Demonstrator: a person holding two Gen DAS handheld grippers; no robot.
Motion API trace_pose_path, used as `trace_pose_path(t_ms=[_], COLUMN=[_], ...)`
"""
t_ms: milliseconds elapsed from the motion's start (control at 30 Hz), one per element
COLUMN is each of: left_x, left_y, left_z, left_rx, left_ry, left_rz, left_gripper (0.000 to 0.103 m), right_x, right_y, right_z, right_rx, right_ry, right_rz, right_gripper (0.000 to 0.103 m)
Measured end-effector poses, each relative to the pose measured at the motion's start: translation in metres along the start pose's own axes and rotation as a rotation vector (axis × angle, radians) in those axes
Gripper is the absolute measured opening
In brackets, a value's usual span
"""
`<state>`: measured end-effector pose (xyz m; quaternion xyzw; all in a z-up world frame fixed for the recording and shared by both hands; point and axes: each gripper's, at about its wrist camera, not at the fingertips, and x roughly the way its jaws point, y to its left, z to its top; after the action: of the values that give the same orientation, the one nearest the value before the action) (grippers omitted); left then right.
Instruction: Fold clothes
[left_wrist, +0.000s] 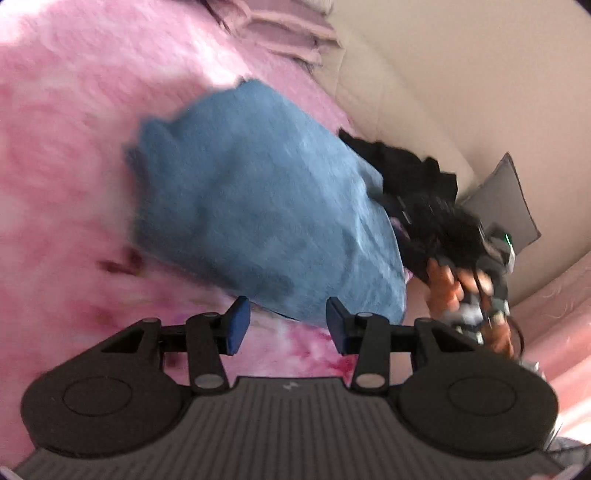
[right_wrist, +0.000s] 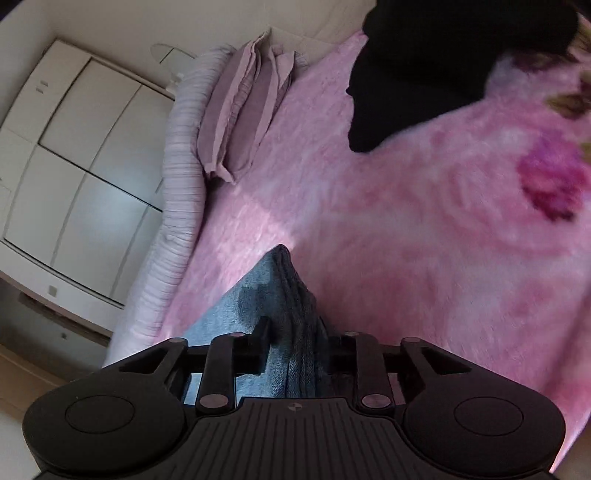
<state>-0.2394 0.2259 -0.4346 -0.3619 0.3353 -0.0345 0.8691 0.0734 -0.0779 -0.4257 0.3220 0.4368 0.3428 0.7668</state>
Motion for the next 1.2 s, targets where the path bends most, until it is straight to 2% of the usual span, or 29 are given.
trace_pose_path(t_ms=[100, 167, 300, 400, 433, 467, 500, 533, 667, 767, 867, 933, 1000, 1033, 1100, 1200], left_x=[-0.032, -0.041, -0.026, -0.005, 0.000, 0.003, 0.004, 0.004, 0.006, 0.013, 0.006, -0.003, -0.007, -0.007, -0.003, 0.007], left_y=[0.023, 0.039, 0.058, 0.074, 0.078, 0.082, 0.083, 0.083, 0.085, 0.089, 0.090, 0.090, 0.090, 0.092, 0.098, 0.105], left_z=[0.013, 0.028, 0.043, 0.043, 0.042, 0.041, 0.042, 0.043, 0.043, 0.036, 0.037, 0.044, 0.050, 0.052, 0.055, 0.057], left_rx=[-0.029, -0.079, -0.176, -0.283, -0.312, -0.332, -0.340, -0.331, -0.261, -0.226, -0.262, -0.295, -0.298, -0.302, -0.353, -0.422], left_ry=[-0.078, -0.122, -0.145, -0.122, -0.128, -0.141, -0.152, -0.161, -0.194, -0.198, -0.198, -0.199, -0.207, -0.213, -0.214, -0.206], left_rz=[0.059, 0.088, 0.045, -0.007, -0.033, -0.067, -0.084, -0.089, -0.103, -0.057, -0.085, -0.107, -0.090, -0.081, -0.094, -0.127], left_gripper=[0.039, 0.039, 0.039, 0.038, 0.027, 0.018, 0.018, 0.017, 0.017, 0.020, 0.020, 0.020, 0.023, 0.027, 0.033, 0.033], right_x=[-0.040, -0.064, -0.092, -0.085, -0.081, -0.077, -0.072, -0.072, -0.069, -0.058, -0.060, -0.064, -0.069, -0.072, -0.075, -0.072], right_y=[-0.004, 0.000, 0.015, 0.024, 0.026, 0.027, 0.029, 0.028, 0.020, 0.006, 0.004, 0.007, 0.012, 0.015, 0.023, 0.031], right_z=[-0.033, -0.060, -0.106, -0.126, -0.130, -0.132, -0.134, -0.131, -0.119, -0.123, -0.128, -0.126, -0.119, -0.116, -0.109, -0.096], right_rx=[-0.028, -0.059, -0.133, -0.181, -0.192, -0.214, -0.237, -0.235, -0.170, -0.112, -0.105, -0.114, -0.146, -0.163, -0.211, -0.250], right_ry=[-0.036, -0.048, -0.065, -0.056, -0.047, -0.044, -0.042, -0.033, -0.013, -0.004, -0.019, -0.004, 0.009, 0.015, -0.012, -0.052], right_rz=[-0.003, 0.012, 0.009, -0.025, -0.040, -0.061, -0.082, -0.078, -0.080, -0.103, -0.110, -0.112, -0.124, -0.130, -0.143, -0.132], right_gripper=[0.042, 0.044, 0.049, 0.050, 0.049, 0.048, 0.027, 0.014, 0.009, 0.009, 0.009, 0.014, 0.026, 0.027, 0.033, 0.037])
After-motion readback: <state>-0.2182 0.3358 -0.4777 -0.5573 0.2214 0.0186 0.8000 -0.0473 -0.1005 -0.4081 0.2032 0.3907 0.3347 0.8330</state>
